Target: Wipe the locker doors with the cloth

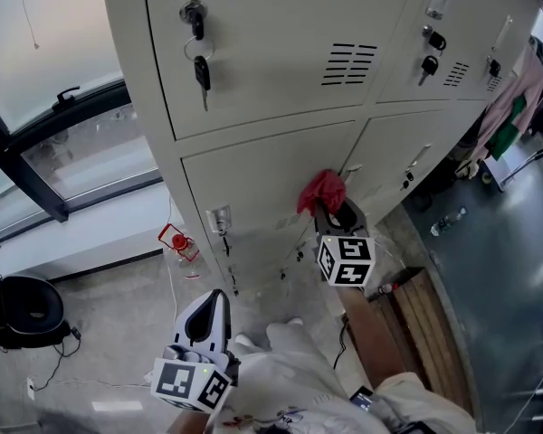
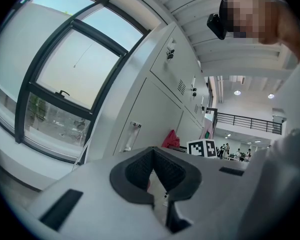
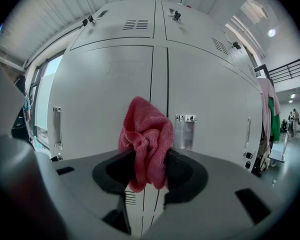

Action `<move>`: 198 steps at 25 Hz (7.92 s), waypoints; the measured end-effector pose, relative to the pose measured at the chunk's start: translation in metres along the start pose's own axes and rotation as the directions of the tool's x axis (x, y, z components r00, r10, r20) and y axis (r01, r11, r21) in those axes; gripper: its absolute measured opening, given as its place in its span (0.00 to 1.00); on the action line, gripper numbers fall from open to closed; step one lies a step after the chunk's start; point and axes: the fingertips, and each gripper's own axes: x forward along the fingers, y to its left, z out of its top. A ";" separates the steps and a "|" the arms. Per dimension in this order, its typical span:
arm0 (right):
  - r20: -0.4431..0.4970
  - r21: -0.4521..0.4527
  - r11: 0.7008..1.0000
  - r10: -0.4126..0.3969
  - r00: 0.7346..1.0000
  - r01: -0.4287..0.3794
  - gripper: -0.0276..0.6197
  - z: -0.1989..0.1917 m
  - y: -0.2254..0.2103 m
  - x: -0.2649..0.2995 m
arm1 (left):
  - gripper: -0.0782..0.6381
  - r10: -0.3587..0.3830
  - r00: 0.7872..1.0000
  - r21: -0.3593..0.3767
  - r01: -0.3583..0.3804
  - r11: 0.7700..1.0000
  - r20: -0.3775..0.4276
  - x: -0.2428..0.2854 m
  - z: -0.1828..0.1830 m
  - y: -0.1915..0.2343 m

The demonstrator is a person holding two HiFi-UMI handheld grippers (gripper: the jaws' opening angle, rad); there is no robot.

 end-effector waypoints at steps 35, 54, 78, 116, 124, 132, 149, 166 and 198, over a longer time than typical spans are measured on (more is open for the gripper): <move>-0.019 -0.071 0.990 0.121 0.993 -0.122 0.29 -0.033 0.110 -0.001 | 0.11 0.006 1.000 -0.015 -0.006 1.000 0.002 -0.011 -0.004 0.003; 0.025 -0.191 0.938 0.299 0.954 -0.289 0.29 -0.013 0.212 -0.017 | 0.11 0.015 1.000 -0.025 -0.015 1.000 0.007 -0.012 -0.006 0.000; -0.033 -0.207 0.945 0.251 0.967 -0.252 0.28 -0.041 0.167 -0.006 | 0.11 0.012 1.000 -0.023 -0.012 1.000 -0.012 0.001 -0.008 0.000; -0.180 -0.111 0.994 -0.037 0.983 0.018 0.29 -0.120 0.030 0.025 | 0.11 -0.017 0.999 0.004 0.018 1.000 -0.042 0.005 -0.012 -0.008; -0.192 -0.120 0.990 -0.100 0.976 0.077 0.29 -0.126 0.028 0.027 | 0.11 -0.019 0.999 -0.006 0.019 1.000 -0.036 -0.001 -0.013 -0.005; -0.205 -0.093 0.992 -0.098 0.974 0.081 0.28 -0.128 0.035 0.026 | 0.11 -0.019 0.999 -0.004 0.019 1.000 -0.027 -0.008 -0.011 -0.002; -0.211 -0.125 0.990 0.032 0.977 -0.060 0.28 -0.133 0.098 0.023 | 0.11 0.014 1.000 0.000 -0.014 1.000 -0.028 -0.018 -0.012 0.008; -0.237 -0.141 0.948 0.248 0.939 -0.286 0.28 -0.136 0.201 0.012 | 0.11 0.041 0.999 -0.006 -0.042 0.999 -0.019 -0.023 -0.012 0.011; -0.337 -0.080 0.974 0.172 0.926 -0.210 0.29 -0.164 0.130 0.027 | 0.11 0.001 0.999 -0.013 -0.002 1.000 -0.054 0.001 -0.020 -0.002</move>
